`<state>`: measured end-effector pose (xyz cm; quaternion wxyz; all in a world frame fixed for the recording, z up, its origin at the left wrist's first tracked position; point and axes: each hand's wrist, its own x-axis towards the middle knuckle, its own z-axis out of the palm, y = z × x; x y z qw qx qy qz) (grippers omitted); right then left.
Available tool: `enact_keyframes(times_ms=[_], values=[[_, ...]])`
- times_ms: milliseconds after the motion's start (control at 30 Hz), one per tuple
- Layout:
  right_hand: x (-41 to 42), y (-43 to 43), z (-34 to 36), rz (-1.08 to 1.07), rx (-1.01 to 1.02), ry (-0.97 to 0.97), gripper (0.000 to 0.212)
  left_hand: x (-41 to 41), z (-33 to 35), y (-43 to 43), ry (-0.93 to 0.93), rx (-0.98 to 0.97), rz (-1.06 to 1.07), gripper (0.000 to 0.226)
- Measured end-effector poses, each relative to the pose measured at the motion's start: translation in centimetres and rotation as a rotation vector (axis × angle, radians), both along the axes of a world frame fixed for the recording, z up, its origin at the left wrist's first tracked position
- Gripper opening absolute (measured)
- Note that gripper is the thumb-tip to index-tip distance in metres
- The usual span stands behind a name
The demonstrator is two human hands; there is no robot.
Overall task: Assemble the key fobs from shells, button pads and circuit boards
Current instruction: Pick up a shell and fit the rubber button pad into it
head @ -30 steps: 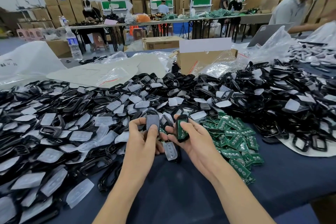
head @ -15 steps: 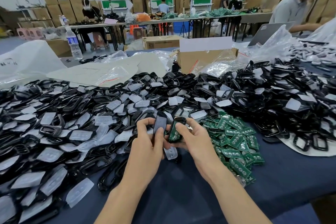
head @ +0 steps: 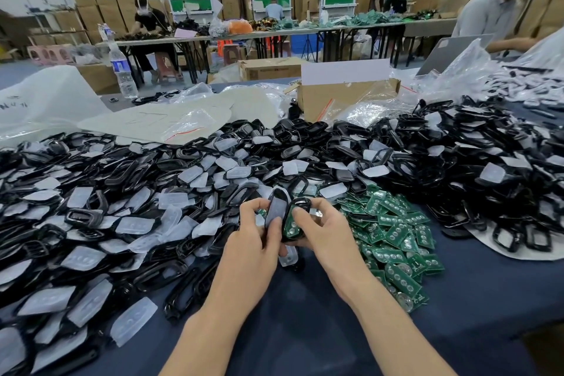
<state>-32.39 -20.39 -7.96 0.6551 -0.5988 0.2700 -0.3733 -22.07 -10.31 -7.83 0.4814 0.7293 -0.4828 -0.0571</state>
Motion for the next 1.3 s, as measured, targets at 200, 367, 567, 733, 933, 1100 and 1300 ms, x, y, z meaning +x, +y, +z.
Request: enact_keyframes(times_ms=[200, 367, 567, 733, 933, 1100, 1300], values=[[-0.33, 0.43, 0.43, 0.21, 0.011, -0.092, 0.021, 0.23, 0.05, 0.11, -0.061, 0.041, 0.045, 0.03], [-0.25, 0.53, 0.38, 0.246, 0.085, -0.109, 0.024, 0.4, 0.12, 0.34, -0.118, 0.052, 0.068, 0.033], [-0.27, 0.24, 0.33, 0.256, 0.203, -0.124, 0.026, 0.33, 0.32, 0.46, -0.145, 0.088, 0.064, 0.032], [-0.42, 0.29, 0.7, 0.241, 0.227, -0.128, 0.021, 0.07, 0.51, 0.39, -0.242, 0.18, 0.051, 0.041], [-0.48, 0.18, 0.7, 0.227, 0.254, -0.151, 0.014, -0.32, 0.45, 0.39, -0.34, 0.172, 0.014, 0.046], [-0.48, -0.03, 0.67, 0.207, 0.277, -0.168, 0.015, -0.36, 0.65, 0.63, -0.33, 0.168, -0.057, 0.052], [-0.64, -0.06, 1.0, 0.195, 0.306, -0.16, 0.015, -0.3, 0.31, 0.86, -0.354, 0.133, -0.101, 0.052]])
